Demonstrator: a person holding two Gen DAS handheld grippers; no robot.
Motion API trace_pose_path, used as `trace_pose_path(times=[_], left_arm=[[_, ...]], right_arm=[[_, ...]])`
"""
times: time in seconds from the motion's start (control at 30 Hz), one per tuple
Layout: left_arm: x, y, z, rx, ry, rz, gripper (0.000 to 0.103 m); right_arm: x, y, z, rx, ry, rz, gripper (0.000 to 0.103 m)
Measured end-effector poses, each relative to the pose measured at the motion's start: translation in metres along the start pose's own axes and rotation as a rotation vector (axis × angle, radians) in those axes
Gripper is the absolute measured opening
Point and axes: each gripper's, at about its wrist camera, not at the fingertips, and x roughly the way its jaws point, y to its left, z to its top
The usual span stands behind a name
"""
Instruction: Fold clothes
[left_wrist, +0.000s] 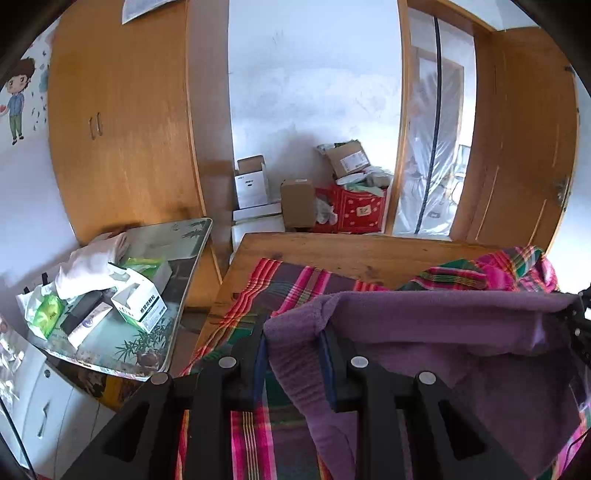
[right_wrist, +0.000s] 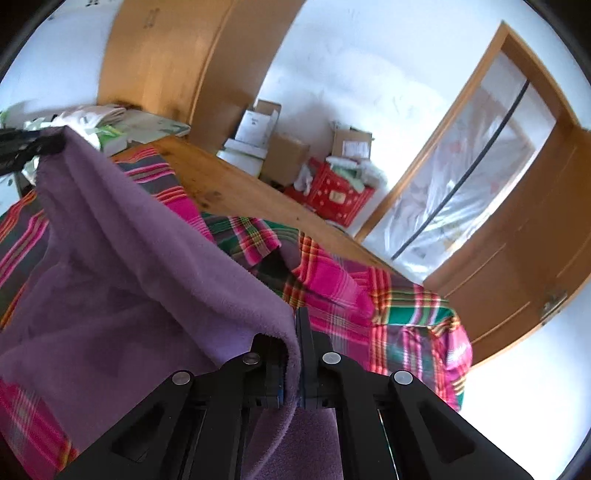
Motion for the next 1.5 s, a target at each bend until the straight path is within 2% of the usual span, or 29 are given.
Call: trace_pose_path(times=[0.1, 0.33, 0.43, 0.53, 0.63, 0.73, 0.83, 0.97, 1.13, 1.3, 1.37, 1.5], left_arm=[[0.023, 0.001, 0.002, -0.017, 0.048, -0.015, 0.026], [0.060, 0.006, -0.011, -0.062, 0.177, -0.085, 0.027], [0.056, 0.017, -0.016, -0.107, 0.189, -0.146, 0.031], [0.044, 0.026, -0.023, -0.126, 0.214, -0.163, 0.036], [0.028, 0.031, -0.029, -0.129, 0.206, -0.186, 0.036], [0.017, 0.039, -0.029, -0.155, 0.205, -0.236, 0.036], [0.012, 0.048, -0.030, -0.176, 0.214, -0.190, 0.036], [0.002, 0.060, -0.037, -0.210, 0.228, -0.199, 0.036], [-0.009, 0.038, -0.063, -0.141, 0.283, -0.247, 0.036], [-0.010, 0.023, -0.096, -0.207, 0.390, -0.346, 0.036], [-0.012, 0.018, -0.108, -0.231, 0.427, -0.355, 0.036], [-0.022, 0.008, -0.123, -0.215, 0.454, -0.346, 0.036]], right_arm=[[0.022, 0.001, 0.011, 0.000, 0.042, -0.035, 0.004], [0.048, -0.006, 0.016, 0.094, 0.139, -0.036, 0.004], [0.059, -0.009, 0.018, 0.136, 0.181, -0.036, 0.004], [0.067, -0.014, 0.019, 0.197, 0.219, -0.013, 0.006], [0.063, -0.019, 0.018, 0.253, 0.219, 0.029, 0.008], [0.060, -0.028, 0.018, 0.329, 0.221, 0.032, 0.011], [0.059, -0.037, 0.018, 0.385, 0.225, 0.021, 0.011], [0.057, -0.034, 0.014, 0.379, 0.232, 0.006, 0.011], [0.033, -0.028, 0.012, 0.362, 0.157, 0.019, 0.015], [-0.003, -0.015, 0.002, 0.290, 0.059, 0.055, 0.016], [-0.018, -0.012, -0.008, 0.308, 0.038, 0.078, 0.016], [-0.048, -0.006, -0.036, 0.338, -0.011, 0.136, 0.016]])
